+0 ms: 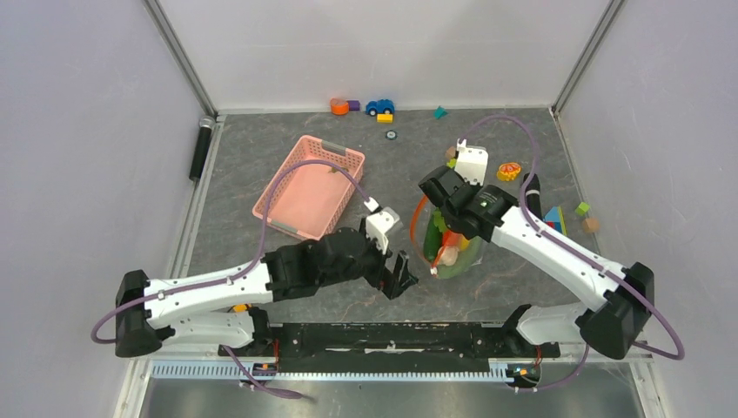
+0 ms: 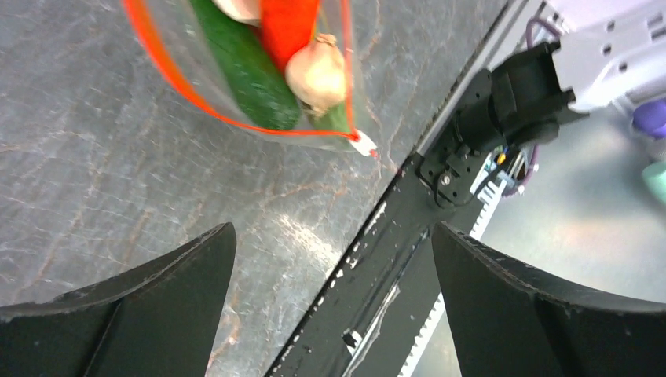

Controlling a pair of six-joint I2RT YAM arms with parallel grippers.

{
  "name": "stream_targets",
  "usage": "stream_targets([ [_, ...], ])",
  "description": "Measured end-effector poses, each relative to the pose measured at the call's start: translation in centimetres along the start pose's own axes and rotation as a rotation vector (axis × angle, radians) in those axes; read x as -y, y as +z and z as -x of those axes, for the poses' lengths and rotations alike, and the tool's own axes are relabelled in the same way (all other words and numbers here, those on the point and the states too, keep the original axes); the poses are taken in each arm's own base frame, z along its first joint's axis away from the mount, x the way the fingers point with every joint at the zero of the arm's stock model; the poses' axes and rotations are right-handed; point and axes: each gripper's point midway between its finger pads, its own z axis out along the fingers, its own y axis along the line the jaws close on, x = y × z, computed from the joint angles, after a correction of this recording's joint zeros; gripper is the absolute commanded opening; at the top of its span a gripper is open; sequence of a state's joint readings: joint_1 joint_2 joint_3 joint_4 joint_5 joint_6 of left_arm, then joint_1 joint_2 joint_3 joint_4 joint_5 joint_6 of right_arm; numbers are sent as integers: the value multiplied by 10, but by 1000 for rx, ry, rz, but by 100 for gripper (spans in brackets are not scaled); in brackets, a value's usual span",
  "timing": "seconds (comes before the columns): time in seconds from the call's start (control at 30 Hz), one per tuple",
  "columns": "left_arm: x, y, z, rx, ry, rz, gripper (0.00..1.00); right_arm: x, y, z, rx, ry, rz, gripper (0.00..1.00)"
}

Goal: Place the food in the zip-top bag and seal the zipper
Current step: Zip the zipper food storage bag at the center of the board.

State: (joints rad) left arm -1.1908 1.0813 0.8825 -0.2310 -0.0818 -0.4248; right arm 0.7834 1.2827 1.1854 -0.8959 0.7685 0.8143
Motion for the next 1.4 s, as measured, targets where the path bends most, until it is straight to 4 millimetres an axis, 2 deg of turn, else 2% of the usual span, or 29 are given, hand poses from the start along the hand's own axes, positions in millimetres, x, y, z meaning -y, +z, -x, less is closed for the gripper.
stream_targets([
  [0.13, 16, 5, -14, -4, 21, 5, 99, 0, 6, -10, -33, 1, -33, 0],
  [0.27, 9, 30, -27, -25, -6, 62, 93, 1, 5, -10, -33, 32, -35, 0],
  [0.37, 4, 47, -41, -56, -33, 98, 84, 3, 2, -10, -28, 58, -32, 0],
  [0.63, 15, 82, -43, -23, -144, 80, 71, 10, -2, -13, -16, 113, -19, 0],
  [0.7, 17, 91, -45, -31, -158, 79, 65, 11, -2, -14, -13, 127, -16, 0],
  [0.77, 20, 101, -46, -37, -170, 80, 54, 11, -2, -15, -10, 139, -12, 0],
  [0.9, 22, 112, -45, -42, -182, 91, 29, 14, -3, -16, 3, 160, 2, 0],
  [1.03, 19, 112, -40, -30, -173, 119, 2, 17, -5, -16, 15, 153, 14, 14],
  [1.1, 16, 112, -38, -21, -160, 134, 2, 19, -6, -15, 24, 124, 25, 25],
  [1.13, 14, 110, -36, -19, -142, 146, 2, 19, -7, -14, 34, 92, 40, 37],
  [1.23, 7, 101, -29, -11, -49, 165, 2, 19, -12, -5, 69, -5, 84, 62],
  [1.3, 4, 93, -21, -2, 23, 162, 2, 21, -17, 4, 102, -61, 110, 71],
  [1.4, 2, 76, -4, 14, 134, 135, 2, 27, -27, 19, 163, -122, 140, 79],
])
